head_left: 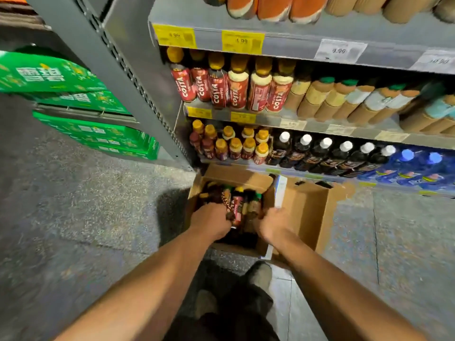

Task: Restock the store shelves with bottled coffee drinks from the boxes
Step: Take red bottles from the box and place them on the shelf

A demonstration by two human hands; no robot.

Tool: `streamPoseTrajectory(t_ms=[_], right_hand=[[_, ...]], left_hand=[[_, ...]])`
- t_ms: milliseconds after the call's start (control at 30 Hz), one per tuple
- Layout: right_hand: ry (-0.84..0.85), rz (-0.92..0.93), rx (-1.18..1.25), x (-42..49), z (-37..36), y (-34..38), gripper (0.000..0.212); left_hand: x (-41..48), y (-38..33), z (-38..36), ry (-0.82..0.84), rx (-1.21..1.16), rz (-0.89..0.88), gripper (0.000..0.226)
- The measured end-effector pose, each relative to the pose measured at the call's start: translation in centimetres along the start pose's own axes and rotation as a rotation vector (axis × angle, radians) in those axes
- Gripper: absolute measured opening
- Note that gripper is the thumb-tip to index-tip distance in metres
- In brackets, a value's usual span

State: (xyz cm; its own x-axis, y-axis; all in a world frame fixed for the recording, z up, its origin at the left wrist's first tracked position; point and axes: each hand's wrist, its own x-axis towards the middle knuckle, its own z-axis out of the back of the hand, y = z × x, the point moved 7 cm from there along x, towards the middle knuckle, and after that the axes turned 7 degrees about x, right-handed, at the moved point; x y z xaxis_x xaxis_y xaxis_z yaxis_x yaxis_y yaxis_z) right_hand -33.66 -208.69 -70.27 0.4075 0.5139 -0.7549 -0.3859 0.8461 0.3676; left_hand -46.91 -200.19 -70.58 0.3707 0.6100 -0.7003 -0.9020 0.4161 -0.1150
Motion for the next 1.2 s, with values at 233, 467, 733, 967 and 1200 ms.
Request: streamPoseTrajectory(t_ms=[233, 467, 733, 967, 1200], right_hand=[[0.101, -0.06, 0.088, 9.0, -8.2, -4.2, 0.021], [0.08, -0.262, 0.254, 15.7, -14.6, -7.7, 0.029], [-0.054, -0.427, 0.383, 22.1, -15.5, -10.2, 0.04], [-0.265, -0.367, 0.42, 22.4, -16.5, -11.0, 0.033], [-0.158, -0.267, 0.507, 21.9, -19.8, -8.5, 0.04]], left_hand=[[8.4, 2.2, -8.9, 0.103, -0.186, 0.111, 0.033], [14.3, 1.9, -13.4, -0.07, -0.303, -0.006, 0.024], [19.1, 1.4, -15.5, -0.149, -0.374, -0.02, 0.022], [20.4, 7.4, -17.5, -0.117, -0.657, 0.515, 0.076], [20.5, 7.2, -17.7, -0.12, -0.701, 0.511, 0.068]])
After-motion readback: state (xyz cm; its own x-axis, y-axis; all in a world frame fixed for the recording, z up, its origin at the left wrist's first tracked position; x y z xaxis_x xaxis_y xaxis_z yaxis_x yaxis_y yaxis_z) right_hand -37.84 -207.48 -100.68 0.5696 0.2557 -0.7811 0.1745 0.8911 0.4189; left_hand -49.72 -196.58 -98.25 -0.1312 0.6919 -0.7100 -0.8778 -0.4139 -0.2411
